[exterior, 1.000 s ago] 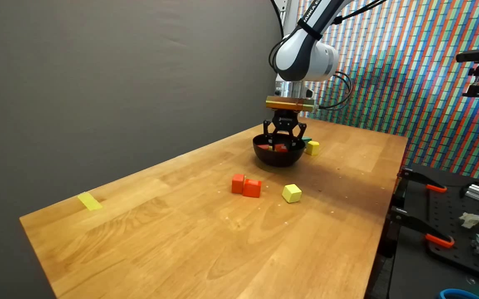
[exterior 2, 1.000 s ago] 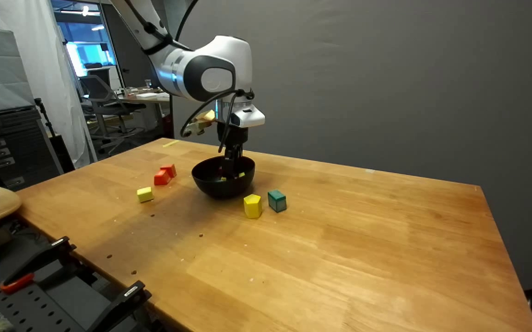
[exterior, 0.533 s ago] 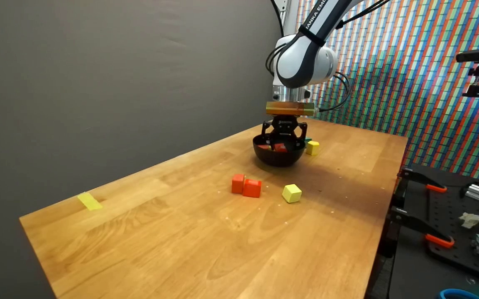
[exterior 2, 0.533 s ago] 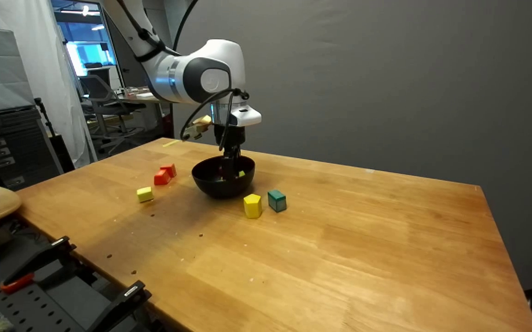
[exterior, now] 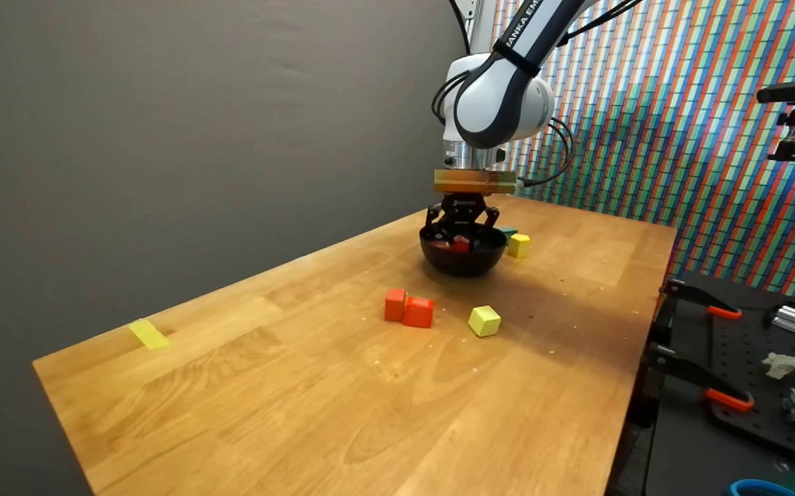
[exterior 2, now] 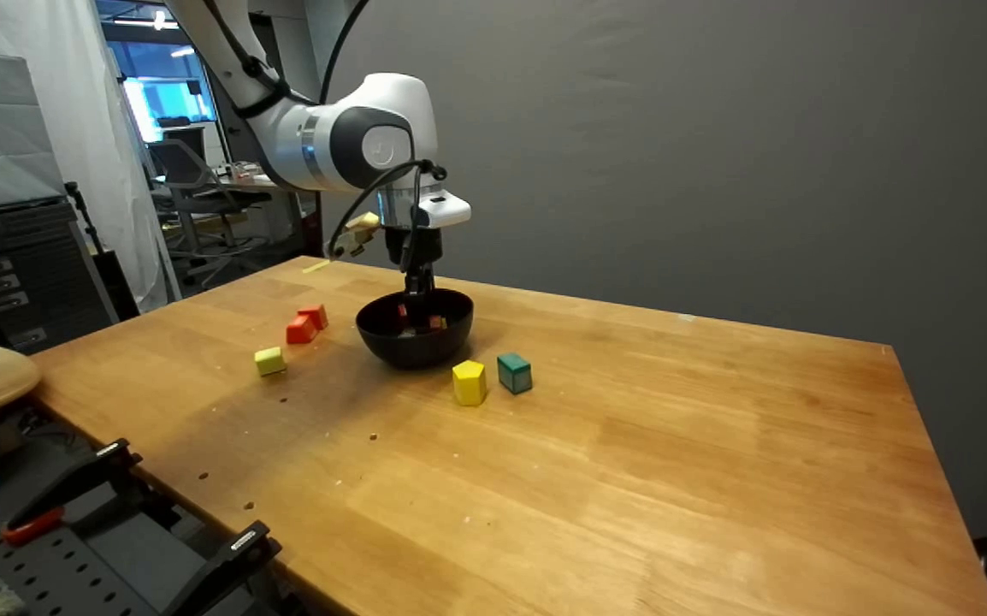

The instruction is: Remove the cubes from the bowl

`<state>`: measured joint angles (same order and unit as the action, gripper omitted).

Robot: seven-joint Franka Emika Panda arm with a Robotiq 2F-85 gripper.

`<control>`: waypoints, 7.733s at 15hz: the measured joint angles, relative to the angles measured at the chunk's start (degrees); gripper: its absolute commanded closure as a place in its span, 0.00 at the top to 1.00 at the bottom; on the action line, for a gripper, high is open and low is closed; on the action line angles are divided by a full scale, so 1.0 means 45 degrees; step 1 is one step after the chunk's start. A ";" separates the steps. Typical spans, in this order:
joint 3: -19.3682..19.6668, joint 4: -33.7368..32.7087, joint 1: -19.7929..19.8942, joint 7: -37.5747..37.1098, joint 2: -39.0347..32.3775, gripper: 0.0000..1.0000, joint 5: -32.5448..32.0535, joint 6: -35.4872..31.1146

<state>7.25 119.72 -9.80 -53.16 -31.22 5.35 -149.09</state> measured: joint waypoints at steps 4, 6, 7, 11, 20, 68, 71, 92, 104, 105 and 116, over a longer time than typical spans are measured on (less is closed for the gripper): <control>-0.0116 0.0268 -0.0001 0.0016 0.0928 0.00 0.0009 0.0120; -0.0152 0.0606 0.0017 0.0020 0.1686 0.00 0.0025 0.0374; -0.0168 0.0795 0.0019 0.0020 0.2070 0.00 0.0027 0.0446; -0.0369 0.1395 0.0155 0.0029 0.3114 0.27 0.0279 0.0709; -0.0753 0.1780 0.0907 0.0126 0.2469 0.94 0.1200 0.0795; -0.0611 0.0122 0.1039 0.0143 0.0683 0.99 0.1250 0.1093; -0.0612 0.0321 0.1090 0.0143 0.1165 1.00 0.1508 0.1061; -0.1471 -0.0517 0.1104 0.0179 0.0200 0.54 0.2711 0.0760; -0.1463 -0.0754 0.1203 0.0184 0.0036 0.22 0.2739 0.0758; -0.1444 -0.0601 0.1218 0.0189 0.0291 0.22 0.2739 0.0758; -0.1012 0.5326 0.1221 0.0100 0.5239 0.22 0.2059 0.1288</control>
<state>2.70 143.69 -4.31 -52.71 -7.64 14.62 -143.30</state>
